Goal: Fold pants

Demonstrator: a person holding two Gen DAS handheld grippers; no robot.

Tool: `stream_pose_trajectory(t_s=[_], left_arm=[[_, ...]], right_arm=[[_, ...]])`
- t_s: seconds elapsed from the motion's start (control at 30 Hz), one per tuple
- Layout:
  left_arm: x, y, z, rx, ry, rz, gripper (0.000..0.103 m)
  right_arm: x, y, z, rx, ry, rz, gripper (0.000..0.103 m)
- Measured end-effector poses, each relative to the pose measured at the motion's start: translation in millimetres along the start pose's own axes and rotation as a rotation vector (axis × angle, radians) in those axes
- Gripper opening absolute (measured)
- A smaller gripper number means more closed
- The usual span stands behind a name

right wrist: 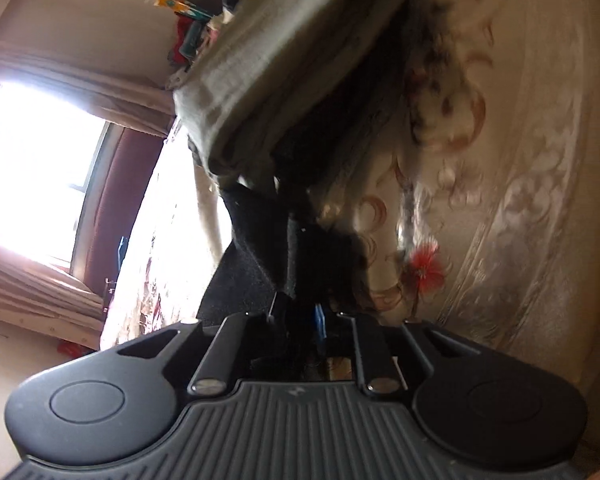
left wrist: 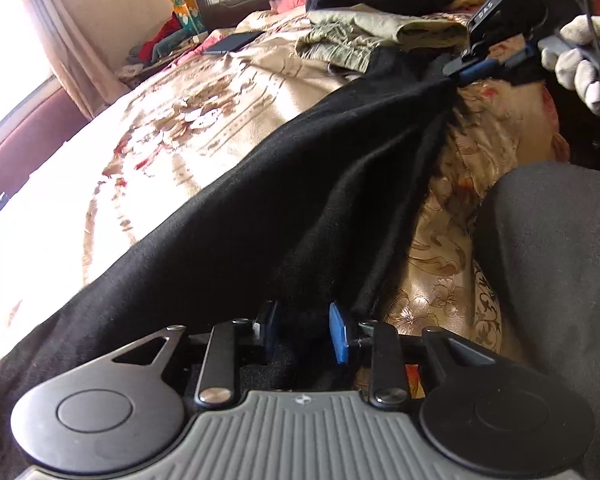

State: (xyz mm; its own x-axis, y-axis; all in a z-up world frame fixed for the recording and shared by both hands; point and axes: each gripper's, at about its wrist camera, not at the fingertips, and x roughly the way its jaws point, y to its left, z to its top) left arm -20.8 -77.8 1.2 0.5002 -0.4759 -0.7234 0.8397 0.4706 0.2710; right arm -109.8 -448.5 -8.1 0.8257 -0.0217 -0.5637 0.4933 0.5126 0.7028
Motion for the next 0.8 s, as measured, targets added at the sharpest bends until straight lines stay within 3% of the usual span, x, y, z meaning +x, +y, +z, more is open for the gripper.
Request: stream_pose_trajectory(t_s=[0.07, 0.13, 0.3, 0.37, 0.47, 0.63, 0.73, 0.8], left_arm=[[-5.2, 1.2, -3.3, 0.016, 0.001, 0.009, 0.043], [-6.7, 3.8, -8.0, 0.015, 0.011, 0.003, 0.043], [-4.2, 4.9, -14.1, 0.030, 0.041, 0.008, 0.044], [-3.4, 5.6, -16.8, 0.033, 0.048, 0.025, 0.046], [-4.5, 8.7, -20.5, 0.025, 0.048, 0.017, 0.047], [-11.3, 9.1, -25.1, 0.061, 0.051, -0.012, 0.047], [-8.9, 10.2, -24.8, 0.052, 0.051, -0.002, 0.047], [-3.9, 9.1, -23.3, 0.039, 0.043, 0.013, 0.047]], right_arm=[[-20.1, 26.2, -7.5, -0.197, 0.002, 0.005, 0.016], [-27.3, 61.1, -22.8, -0.436, 0.060, 0.063, 0.016], [18.2, 146.1, -99.4, -1.101, 0.287, 0.152, 0.023], [37.8, 160.0, -127.1, -1.313, 0.353, 0.171, 0.023], [51.5, 160.6, -156.3, -1.583, 0.383, 0.188, 0.025], [55.0, 157.4, -179.9, -1.824, 0.406, 0.204, 0.029], [53.7, 158.3, -183.2, -1.872, 0.366, 0.202, 0.030], [56.2, 160.3, -186.9, -1.884, 0.385, 0.211, 0.032]])
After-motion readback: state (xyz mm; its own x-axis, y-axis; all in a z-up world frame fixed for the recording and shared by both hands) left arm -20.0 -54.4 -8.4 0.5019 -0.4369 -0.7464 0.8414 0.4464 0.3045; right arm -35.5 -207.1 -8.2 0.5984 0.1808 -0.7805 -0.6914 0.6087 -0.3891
